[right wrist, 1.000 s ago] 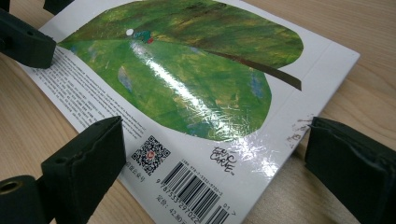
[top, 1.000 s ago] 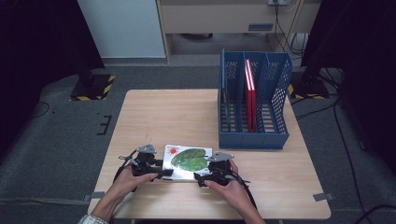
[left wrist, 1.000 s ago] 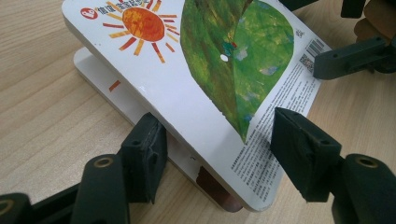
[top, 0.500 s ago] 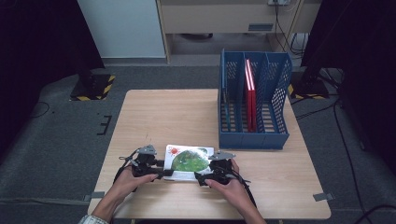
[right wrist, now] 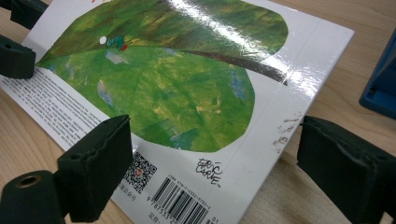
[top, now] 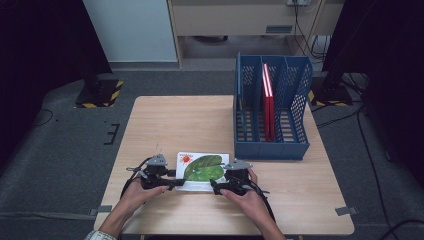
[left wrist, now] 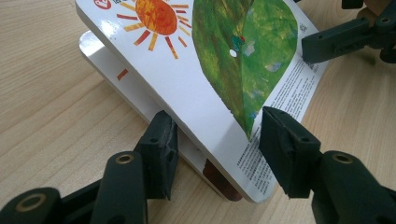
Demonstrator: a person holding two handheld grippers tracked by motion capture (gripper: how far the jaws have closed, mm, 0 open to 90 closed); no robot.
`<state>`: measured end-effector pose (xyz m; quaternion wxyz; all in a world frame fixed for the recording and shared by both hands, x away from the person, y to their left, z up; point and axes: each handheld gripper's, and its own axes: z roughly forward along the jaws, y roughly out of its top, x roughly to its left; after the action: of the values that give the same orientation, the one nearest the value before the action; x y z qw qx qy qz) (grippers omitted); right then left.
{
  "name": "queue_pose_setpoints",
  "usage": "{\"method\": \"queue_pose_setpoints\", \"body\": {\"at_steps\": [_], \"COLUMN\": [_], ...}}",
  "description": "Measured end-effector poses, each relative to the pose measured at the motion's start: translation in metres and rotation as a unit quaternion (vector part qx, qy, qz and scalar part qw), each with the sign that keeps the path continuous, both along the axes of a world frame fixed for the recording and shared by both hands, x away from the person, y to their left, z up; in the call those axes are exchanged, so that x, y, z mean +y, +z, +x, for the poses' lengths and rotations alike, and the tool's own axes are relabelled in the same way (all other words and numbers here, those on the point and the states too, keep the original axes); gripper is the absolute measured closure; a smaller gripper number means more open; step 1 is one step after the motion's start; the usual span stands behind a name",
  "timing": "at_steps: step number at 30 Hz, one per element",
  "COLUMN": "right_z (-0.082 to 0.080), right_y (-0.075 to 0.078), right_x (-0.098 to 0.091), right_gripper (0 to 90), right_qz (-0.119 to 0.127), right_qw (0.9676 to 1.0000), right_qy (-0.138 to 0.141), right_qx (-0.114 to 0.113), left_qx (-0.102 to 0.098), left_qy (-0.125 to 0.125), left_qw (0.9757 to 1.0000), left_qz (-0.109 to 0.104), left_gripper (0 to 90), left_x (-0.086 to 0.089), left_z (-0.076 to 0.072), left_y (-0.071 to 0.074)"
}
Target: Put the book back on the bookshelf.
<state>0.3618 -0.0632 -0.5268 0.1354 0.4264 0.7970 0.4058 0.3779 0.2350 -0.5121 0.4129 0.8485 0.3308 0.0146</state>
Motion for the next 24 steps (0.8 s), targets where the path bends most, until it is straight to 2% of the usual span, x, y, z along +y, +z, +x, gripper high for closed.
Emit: {"method": "queue_pose_setpoints", "body": {"at_steps": [6,8,10,12,20,24], "right_z": [0.0038,0.0045,0.0055,0.0062,0.0055,0.0049], "right_y": [-0.0033,-0.0042,-0.0059,-0.0068,-0.0051,-0.0038], "right_x": [0.0024,0.002,0.0017,0.0019,0.0,0.0002], "right_gripper": [5.3,5.0,3.8,3.6,6.1,7.2], "right_qz": [0.009,0.01,0.015,0.016,0.014,0.009], "right_qw": [0.9998,0.9998,0.9994,0.9991,0.9993,0.9995], "right_qy": [-0.003,-0.002,0.003,0.004,0.006,0.006], "right_qx": [0.016,0.019,0.03,0.038,0.033,0.029], "left_qx": [-0.004,-0.008,-0.019,-0.011,-0.012,-0.019], "left_qy": [0.001,0.001,0.001,0.004,0.004,0.006], "left_qw": [1.0,0.9999,0.9994,0.9997,0.9997,0.9995], "left_qz": [0.005,0.013,0.029,0.024,0.022,0.024], "left_gripper": [46.8,47.7,54.1,54.4,54.4,54.6], "left_x": [-0.0005,-0.0006,-0.0016,-0.0016,-0.0015,-0.0018], "left_z": [-0.0005,-0.0007,-0.0015,-0.0012,-0.0012,-0.0013], "left_y": [-0.0002,-0.0008,-0.003,-0.004,-0.004,-0.0032]}}
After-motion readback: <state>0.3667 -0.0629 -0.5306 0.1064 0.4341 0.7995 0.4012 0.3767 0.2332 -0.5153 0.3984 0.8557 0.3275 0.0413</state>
